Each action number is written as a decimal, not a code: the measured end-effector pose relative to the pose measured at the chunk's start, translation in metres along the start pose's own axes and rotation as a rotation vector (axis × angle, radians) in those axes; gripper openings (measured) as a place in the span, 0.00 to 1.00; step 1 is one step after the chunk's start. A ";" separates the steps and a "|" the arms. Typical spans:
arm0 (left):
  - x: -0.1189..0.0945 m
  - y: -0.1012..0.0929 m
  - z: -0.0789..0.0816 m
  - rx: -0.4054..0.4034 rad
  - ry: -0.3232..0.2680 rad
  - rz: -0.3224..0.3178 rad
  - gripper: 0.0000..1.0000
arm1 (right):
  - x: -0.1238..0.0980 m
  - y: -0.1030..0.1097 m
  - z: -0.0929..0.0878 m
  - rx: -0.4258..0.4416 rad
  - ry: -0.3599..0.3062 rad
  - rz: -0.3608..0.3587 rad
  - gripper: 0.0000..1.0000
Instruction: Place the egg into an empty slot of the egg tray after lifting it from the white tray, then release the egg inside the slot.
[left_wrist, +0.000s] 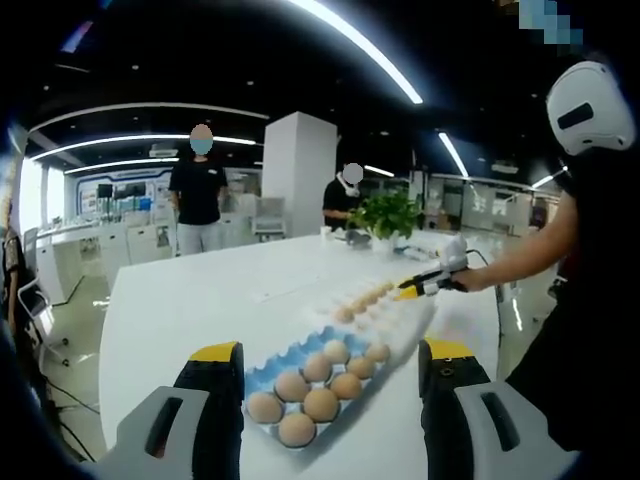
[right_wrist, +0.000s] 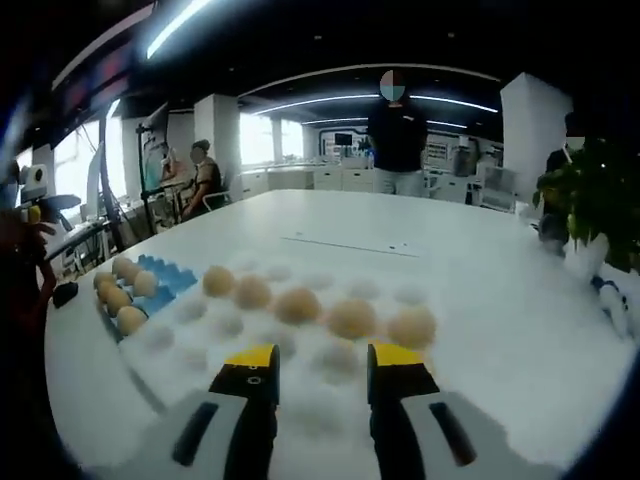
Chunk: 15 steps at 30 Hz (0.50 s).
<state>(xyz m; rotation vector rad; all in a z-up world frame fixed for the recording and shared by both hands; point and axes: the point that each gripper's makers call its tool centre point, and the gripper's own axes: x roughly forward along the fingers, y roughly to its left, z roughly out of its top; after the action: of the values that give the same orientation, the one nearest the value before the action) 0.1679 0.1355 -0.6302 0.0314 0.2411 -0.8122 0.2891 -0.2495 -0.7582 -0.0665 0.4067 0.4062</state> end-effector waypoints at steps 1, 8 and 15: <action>0.000 0.000 0.000 0.000 0.000 0.000 0.72 | -0.001 -0.006 0.000 0.000 -0.003 -0.027 0.36; 0.000 0.000 0.000 -0.002 0.002 0.002 0.72 | 0.000 -0.036 -0.001 0.003 -0.005 -0.130 0.35; 0.001 -0.001 0.001 -0.003 0.004 -0.001 0.71 | 0.006 -0.039 -0.003 -0.014 0.022 -0.141 0.33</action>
<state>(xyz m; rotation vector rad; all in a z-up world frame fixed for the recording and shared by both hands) 0.1683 0.1339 -0.6298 0.0305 0.2462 -0.8124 0.3082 -0.2833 -0.7642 -0.1125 0.4180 0.2695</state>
